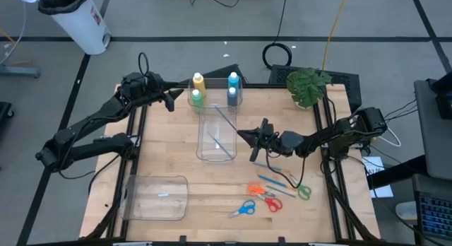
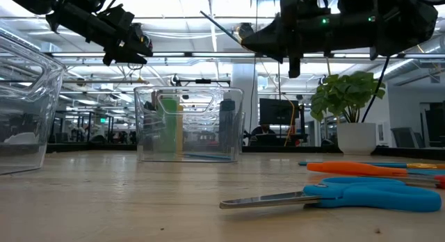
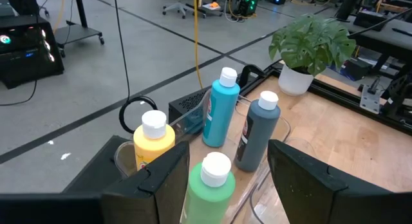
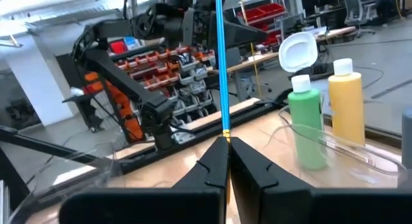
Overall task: Pick & Place Paint Supplies
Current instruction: Put the blue paintbrush into the middle transparent bin
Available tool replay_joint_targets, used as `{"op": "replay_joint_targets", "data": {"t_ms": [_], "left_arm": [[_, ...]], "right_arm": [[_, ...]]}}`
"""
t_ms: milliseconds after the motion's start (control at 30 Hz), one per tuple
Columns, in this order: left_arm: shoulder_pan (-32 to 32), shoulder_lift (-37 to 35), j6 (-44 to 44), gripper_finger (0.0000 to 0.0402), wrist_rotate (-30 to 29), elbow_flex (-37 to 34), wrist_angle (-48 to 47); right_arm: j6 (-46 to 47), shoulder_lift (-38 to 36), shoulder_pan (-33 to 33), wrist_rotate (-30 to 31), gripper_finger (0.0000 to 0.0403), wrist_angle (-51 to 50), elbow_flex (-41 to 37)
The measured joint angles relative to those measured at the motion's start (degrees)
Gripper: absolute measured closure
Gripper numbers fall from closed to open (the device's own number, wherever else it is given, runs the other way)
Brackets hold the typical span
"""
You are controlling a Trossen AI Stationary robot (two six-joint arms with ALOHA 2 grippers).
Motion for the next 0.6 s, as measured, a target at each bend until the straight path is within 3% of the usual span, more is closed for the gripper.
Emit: {"op": "replay_joint_targets", "data": {"t_ms": [133, 600], "left_arm": [[0.00, 0.00, -0.01, 0.0188, 0.00, 0.00, 0.00], [0.00, 0.00, -0.02, 0.0188, 0.00, 0.00, 0.03]], "right_arm": [[1.66, 1.39, 0.00, 0.04, 0.0403, 0.05, 0.30], [5.88, 17.17, -0.07, -0.32, 0.0403, -0.25, 8.09]]}}
